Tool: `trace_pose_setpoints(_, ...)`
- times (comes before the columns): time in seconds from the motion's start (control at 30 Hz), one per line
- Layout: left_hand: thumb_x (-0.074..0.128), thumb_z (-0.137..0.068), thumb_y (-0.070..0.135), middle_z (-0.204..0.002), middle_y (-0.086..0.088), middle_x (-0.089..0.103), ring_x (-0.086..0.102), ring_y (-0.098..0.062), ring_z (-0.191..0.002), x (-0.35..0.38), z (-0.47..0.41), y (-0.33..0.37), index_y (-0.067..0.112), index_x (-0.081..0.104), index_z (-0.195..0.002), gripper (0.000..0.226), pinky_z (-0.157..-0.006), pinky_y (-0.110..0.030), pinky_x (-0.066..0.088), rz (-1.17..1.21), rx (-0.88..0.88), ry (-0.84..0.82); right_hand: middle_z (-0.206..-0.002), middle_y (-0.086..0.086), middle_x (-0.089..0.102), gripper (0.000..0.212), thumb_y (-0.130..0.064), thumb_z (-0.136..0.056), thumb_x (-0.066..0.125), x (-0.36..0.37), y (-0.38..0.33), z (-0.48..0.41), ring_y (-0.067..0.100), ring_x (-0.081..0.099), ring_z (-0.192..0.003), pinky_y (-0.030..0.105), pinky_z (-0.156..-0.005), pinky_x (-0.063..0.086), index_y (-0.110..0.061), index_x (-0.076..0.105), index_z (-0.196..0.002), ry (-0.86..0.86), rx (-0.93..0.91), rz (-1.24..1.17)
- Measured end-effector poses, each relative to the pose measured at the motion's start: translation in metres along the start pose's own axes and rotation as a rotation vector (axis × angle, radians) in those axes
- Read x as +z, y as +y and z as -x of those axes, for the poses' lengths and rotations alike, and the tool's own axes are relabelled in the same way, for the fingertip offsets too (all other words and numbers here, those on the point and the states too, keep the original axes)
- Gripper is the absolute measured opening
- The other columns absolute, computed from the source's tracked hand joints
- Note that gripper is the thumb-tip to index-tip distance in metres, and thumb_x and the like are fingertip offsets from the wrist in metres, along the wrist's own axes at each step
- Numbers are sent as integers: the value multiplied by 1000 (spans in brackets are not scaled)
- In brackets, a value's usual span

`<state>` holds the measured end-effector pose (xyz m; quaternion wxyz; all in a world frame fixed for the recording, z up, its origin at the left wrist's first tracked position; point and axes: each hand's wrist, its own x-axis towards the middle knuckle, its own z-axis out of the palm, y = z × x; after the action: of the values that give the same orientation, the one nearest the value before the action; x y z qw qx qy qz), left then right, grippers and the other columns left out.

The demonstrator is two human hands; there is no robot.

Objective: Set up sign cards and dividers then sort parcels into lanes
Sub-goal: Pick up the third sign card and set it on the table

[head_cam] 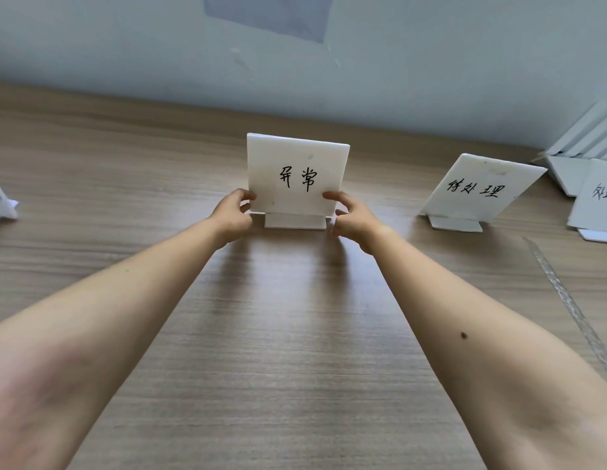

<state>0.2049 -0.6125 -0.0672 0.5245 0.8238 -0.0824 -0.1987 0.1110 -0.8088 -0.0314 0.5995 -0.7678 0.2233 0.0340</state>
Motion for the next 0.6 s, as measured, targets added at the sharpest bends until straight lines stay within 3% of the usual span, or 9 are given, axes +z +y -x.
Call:
trace_pose_setpoints(0.07, 33, -90, -12, -146, -1, 38, 39, -13, -135, 0, -4, -1, 10, 40, -135, 51, -75, -19, 43, -4, 6, 3, -132, 3, 49, 61, 16, -83, 35, -1, -2, -2, 23, 45, -127, 34, -64, 39, -16, 48, -134, 11, 4, 18)
trace_pose_setpoints(0.23, 32, -87, -13, -147, -2, 37, 37, -13, -136, -1, -12, 0, 12, 40, -135, 54, -68, -15, 42, -27, 8, -21, -143, 1, 42, 65, 18, -83, 31, 0, -6, -1, 20, 45, -119, 14, -49, 42, -14, 47, -138, 38, 5, 58)
trace_pose_setpoints(0.37, 30, -87, -13, -147, -1, 37, 37, -12, -136, -1, -16, 2, 14, 43, -131, 54, -67, -16, 41, -37, 15, -3, -149, -1, 35, 67, 20, -83, 32, -1, -8, -2, 21, 38, -131, 5, -46, 41, -13, 46, -140, 44, -13, 82)
trace_pose_setpoints(0.43, 27, -84, -15, -147, 0, 36, 37, -12, -136, -1, -15, 2, 14, 45, -130, 58, -69, -19, 42, -43, 17, -3, -151, -2, 31, 69, 22, -82, 33, -1, -8, -2, 21, 41, -129, 8, -46, 42, -13, 47, -139, 60, -17, 87)
trace_pose_setpoints(0.53, 26, -80, -17, -146, -2, 36, 37, -13, -136, -1, -13, 0, 14, 48, -127, 61, -68, -25, 42, -47, 22, 3, -151, -4, 31, 71, 25, -80, 34, 0, -6, 1, 12, 54, -98, 25, -60, 44, -12, 48, -139, 70, -25, 109)
trace_pose_setpoints(0.6, 26, -80, -16, -146, -4, 37, 37, -14, -136, -4, -11, -4, 15, 50, -126, 60, -72, -27, 43, -62, 29, 12, -148, -3, 36, 71, 24, -79, 34, 0, -3, 3, 19, 55, -103, 27, -63, 44, -13, 49, -138, 73, -21, 139)
